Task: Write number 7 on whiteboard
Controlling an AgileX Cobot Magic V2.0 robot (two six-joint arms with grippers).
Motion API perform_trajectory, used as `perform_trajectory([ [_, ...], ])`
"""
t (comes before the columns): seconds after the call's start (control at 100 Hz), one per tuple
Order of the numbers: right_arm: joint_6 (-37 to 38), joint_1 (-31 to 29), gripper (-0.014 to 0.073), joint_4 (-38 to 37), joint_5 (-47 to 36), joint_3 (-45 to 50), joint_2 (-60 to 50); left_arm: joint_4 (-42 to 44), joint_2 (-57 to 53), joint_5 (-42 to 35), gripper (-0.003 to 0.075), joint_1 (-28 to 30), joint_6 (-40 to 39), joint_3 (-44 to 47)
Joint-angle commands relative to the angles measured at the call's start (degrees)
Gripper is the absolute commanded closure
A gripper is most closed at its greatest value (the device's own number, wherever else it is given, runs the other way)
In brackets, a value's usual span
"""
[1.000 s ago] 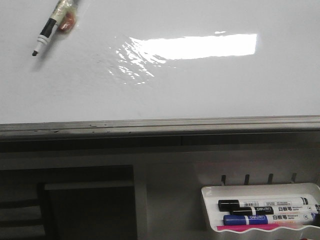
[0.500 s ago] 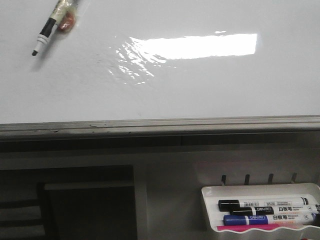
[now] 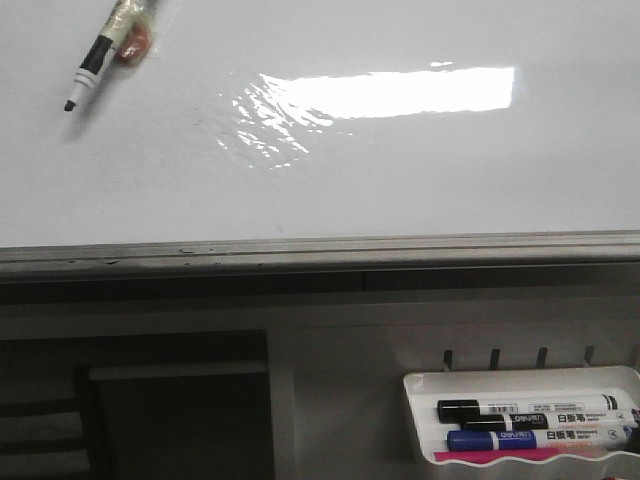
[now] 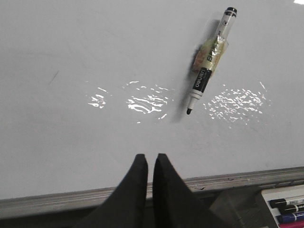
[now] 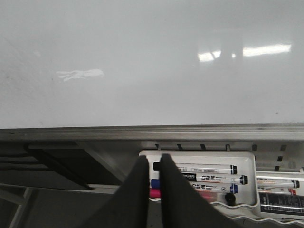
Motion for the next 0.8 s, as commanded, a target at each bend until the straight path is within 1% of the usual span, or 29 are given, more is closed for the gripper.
perform_trajectory([
  [0.0, -1.98, 0.59, 0.0446, 1.97, -2.42, -2.52, 1.81, -6.26, 2.52, -4.14, 0.0639, 0.15, 4.87, -2.36],
  [0.02, -2.15, 0.74, 0.0405, 2.30, -2.42, -2.65, 2.04, -7.95, 3.08, -4.41, 0.0592, 0.15, 6.83, -2.36],
  [0.05, -2.13, 0.73, 0.0347, 2.55, -2.42, -2.77, 2.55, -10.24, 3.87, -4.52, 0.0551, 0.15, 8.34, -2.36],
  [0.06, -2.13, 0.73, 0.0316, 2.66, -2.42, -2.77, 2.68, -11.42, 4.29, -4.69, 0.0506, 0.15, 9.35, -2.36],
  [0.07, -2.13, 0.73, 0.0301, 2.82, -2.42, -2.77, 2.81, -12.01, 4.51, -4.67, 0.0506, 0.15, 9.83, -2.36],
  [0.1, -2.13, 0.73, 0.0232, 2.94, -2.42, -2.77, 3.14, -14.36, 5.34, -4.82, 0.0427, 0.15, 11.62, -2.36],
  [0.13, -2.13, 0.73, 0.0187, 3.06, -2.42, -2.77, 3.51, -16.52, 6.22, -5.06, 0.0365, 0.15, 13.96, -2.36],
  [0.17, -2.13, 0.73, 0.0146, 3.19, -2.34, -2.77, 3.74, -19.84, 7.53, -5.06, 0.0283, 0.15, 16.59, -2.36],
  [0.22, -2.41, 0.73, 0.0134, 3.30, -2.34, -2.77, 3.99, -23.83, 9.06, -5.16, 0.0224, 0.15, 20.37, -2.36],
  [0.24, -2.64, 0.73, 0.0134, 3.51, -2.34, -2.77, 3.99, -25.67, 9.72, -5.16, 0.0213, 0.15, 22.26, -2.36],
  [0.36, -3.30, 0.73, 0.0134, 4.73, -2.34, -2.77, 3.99, -35.30, 13.92, -5.19, 0.0231, -0.68, 34.92, -2.65],
  [0.43, -3.43, 0.73, 0.0134, 4.73, -2.34, -2.77, 3.99, -37.61, 16.62, -5.33, 0.0245, -2.01, 39.26, -3.75],
  [0.58, -3.43, 0.73, 0.0134, 4.83, -2.34, -2.77, 3.99, -37.72, 23.21, -7.04, 0.0248, -4.91, 42.29, -8.35],
  [0.79, -3.43, 0.73, 0.0134, 4.83, -2.18, -2.77, 3.99, -37.72, 32.33, -8.59, 0.0248, -7.46, 44.91, -14.52],
])
